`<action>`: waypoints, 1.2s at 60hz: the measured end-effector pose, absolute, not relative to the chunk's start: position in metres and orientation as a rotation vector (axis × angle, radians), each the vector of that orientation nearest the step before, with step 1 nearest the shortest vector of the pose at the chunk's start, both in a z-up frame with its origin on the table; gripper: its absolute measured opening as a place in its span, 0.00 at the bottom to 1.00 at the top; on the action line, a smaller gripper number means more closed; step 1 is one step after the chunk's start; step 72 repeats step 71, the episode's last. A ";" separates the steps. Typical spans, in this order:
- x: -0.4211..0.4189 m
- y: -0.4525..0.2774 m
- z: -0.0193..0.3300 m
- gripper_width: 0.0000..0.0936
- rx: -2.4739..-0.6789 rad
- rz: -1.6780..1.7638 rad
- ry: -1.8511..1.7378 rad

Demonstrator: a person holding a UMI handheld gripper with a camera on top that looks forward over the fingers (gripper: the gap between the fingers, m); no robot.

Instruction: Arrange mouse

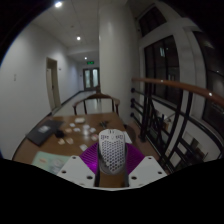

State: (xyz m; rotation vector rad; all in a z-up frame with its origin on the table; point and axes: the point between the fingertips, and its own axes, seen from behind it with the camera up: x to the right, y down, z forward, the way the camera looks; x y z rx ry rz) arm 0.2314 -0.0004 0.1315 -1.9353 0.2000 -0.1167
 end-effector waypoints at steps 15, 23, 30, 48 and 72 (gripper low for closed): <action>0.017 -0.004 0.171 0.36 -1.898 0.019 0.047; -0.045 -0.013 0.060 0.36 -2.099 0.022 -0.035; -0.045 -0.021 0.007 0.36 -2.159 -0.088 -0.014; -0.040 -0.031 -0.009 0.54 -2.224 -0.089 -0.046; 0.018 -0.114 0.051 0.88 -2.250 0.098 -0.299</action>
